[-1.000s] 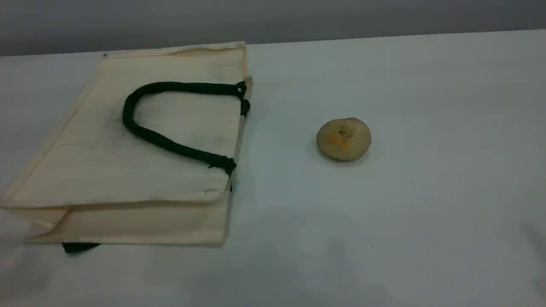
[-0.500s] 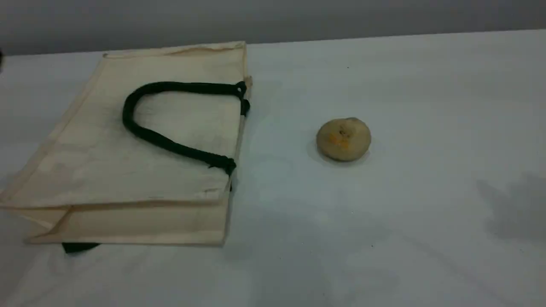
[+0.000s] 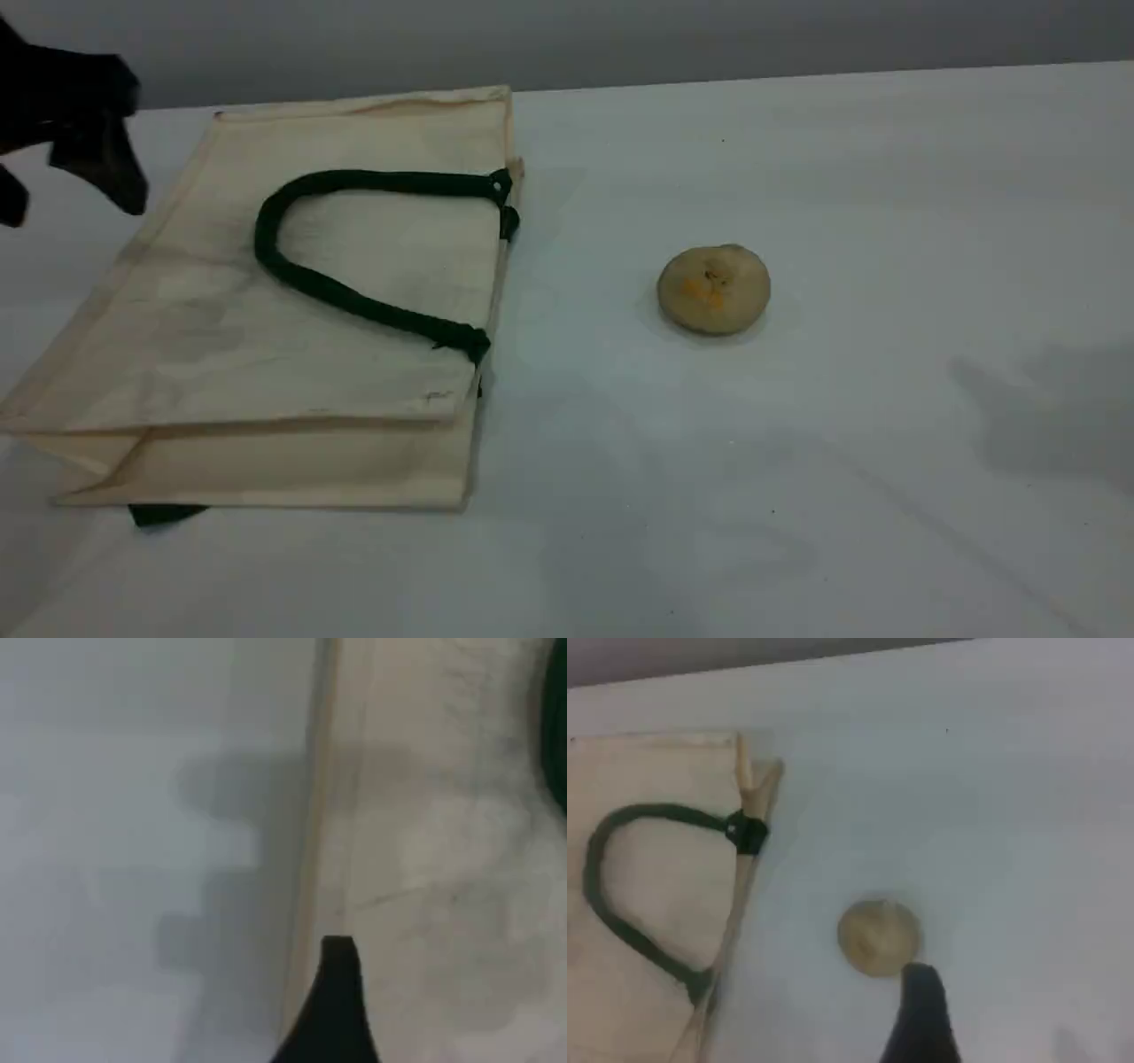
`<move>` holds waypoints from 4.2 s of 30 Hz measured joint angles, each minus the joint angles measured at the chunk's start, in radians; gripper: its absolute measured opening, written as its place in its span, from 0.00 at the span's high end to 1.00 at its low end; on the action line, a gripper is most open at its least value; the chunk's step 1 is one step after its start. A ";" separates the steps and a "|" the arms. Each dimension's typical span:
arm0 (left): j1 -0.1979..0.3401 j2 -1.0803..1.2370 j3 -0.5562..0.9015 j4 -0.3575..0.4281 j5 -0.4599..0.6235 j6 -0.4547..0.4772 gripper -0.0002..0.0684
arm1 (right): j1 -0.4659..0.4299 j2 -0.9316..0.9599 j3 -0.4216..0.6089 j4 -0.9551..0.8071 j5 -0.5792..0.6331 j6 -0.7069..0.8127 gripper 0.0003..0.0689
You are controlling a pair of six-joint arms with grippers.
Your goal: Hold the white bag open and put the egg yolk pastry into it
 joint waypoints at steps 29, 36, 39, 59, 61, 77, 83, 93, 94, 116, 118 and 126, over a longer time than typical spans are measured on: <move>-0.123 0.437 -0.374 -0.005 0.028 -0.005 0.14 | 0.001 0.000 0.000 0.000 0.011 -0.017 0.28; -0.123 0.448 -0.374 -0.005 0.026 -0.006 0.15 | 0.001 0.000 0.000 0.000 0.011 -0.018 0.29; -0.123 0.448 -0.374 -0.005 0.026 -0.006 0.22 | 0.001 0.000 0.000 0.000 0.011 -0.018 0.29; -0.122 0.393 -0.391 0.004 0.133 0.105 0.86 | 0.001 0.000 0.000 0.000 0.011 -0.019 0.29; -0.122 0.361 -0.415 0.005 0.176 0.136 0.86 | 0.001 0.000 0.000 0.000 0.011 -0.021 0.29; -0.121 0.279 -0.717 -0.084 0.750 0.506 0.86 | 0.001 0.000 0.000 -0.007 0.009 -0.033 0.29; -0.121 0.239 -0.804 -0.166 0.754 0.571 0.86 | 0.001 0.005 0.000 -0.007 0.014 -0.072 0.29; -0.121 0.055 -0.804 -0.247 0.758 0.695 0.86 | 0.001 0.065 0.000 -0.004 0.014 -0.103 0.29; -0.121 0.034 -0.804 -0.262 0.758 0.711 0.86 | 0.001 0.067 0.000 -0.003 0.014 -0.103 0.29; -0.121 -0.188 -0.803 -0.398 0.755 0.803 0.86 | 0.173 0.196 0.000 -0.002 0.019 -0.177 0.29; -0.121 -0.188 -0.803 -0.394 0.755 0.803 0.86 | 0.173 0.231 0.000 -0.002 0.003 -0.177 0.29; -0.121 -0.187 -0.803 -0.383 0.754 0.794 0.86 | 0.173 0.373 0.000 0.043 -0.062 -0.192 0.29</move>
